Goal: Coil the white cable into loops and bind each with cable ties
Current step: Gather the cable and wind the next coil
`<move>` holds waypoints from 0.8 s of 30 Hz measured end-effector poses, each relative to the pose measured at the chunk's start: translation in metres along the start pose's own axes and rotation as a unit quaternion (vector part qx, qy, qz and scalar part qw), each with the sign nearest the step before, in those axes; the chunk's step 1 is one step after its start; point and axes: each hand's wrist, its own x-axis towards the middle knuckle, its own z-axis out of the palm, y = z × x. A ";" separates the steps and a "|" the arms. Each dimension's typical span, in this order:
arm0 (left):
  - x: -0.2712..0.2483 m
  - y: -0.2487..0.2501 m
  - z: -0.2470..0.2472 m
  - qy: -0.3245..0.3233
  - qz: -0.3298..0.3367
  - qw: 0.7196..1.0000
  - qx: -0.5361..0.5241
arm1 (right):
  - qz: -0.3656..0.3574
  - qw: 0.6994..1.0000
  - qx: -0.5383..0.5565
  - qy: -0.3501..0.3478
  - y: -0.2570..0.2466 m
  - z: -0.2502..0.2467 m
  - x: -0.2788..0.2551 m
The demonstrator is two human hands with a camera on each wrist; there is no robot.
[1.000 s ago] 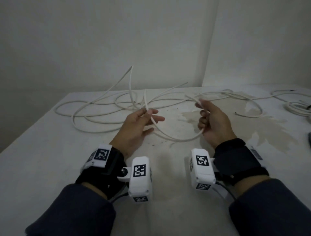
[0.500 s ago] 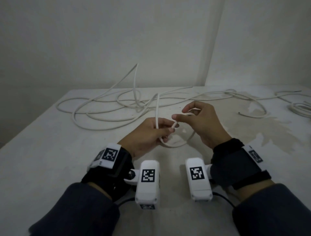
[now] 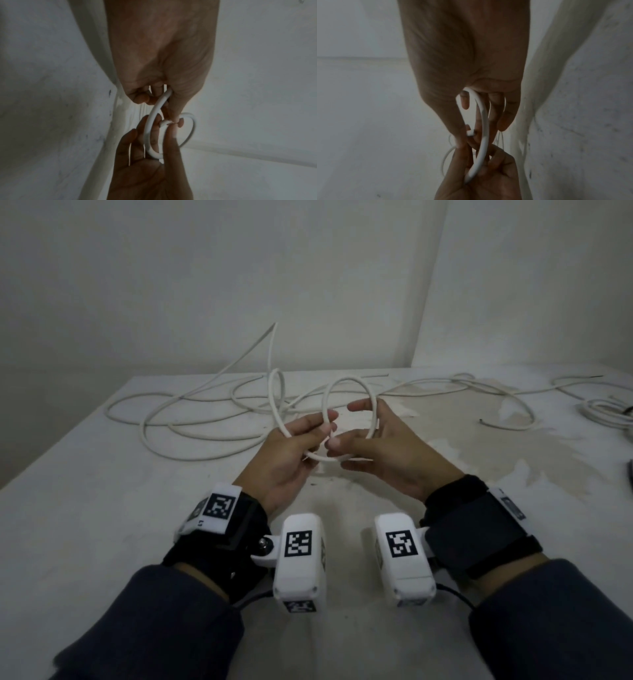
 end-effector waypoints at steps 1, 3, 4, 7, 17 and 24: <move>0.000 -0.001 0.000 -0.003 -0.003 1.000 0.010 | 0.000 1.000 -0.009 0.002 0.001 -0.001 0.000; -0.001 -0.001 0.000 -0.011 -0.013 1.000 0.022 | -0.001 1.000 -0.025 0.010 0.003 -0.004 0.000; -0.001 -0.001 0.001 -0.014 -0.017 1.000 0.022 | -0.001 0.999 -0.031 0.013 0.003 -0.005 0.000; -0.004 0.002 0.003 -0.024 -0.018 0.999 0.018 | -0.001 1.000 -0.025 0.015 0.004 -0.006 0.002; 0.001 0.001 0.000 0.100 0.048 0.992 0.065 | 0.007 0.995 -0.076 -0.064 0.005 -0.008 0.003; -0.001 0.002 0.000 0.044 0.031 0.997 0.057 | -0.041 0.995 0.063 0.066 0.000 -0.021 0.008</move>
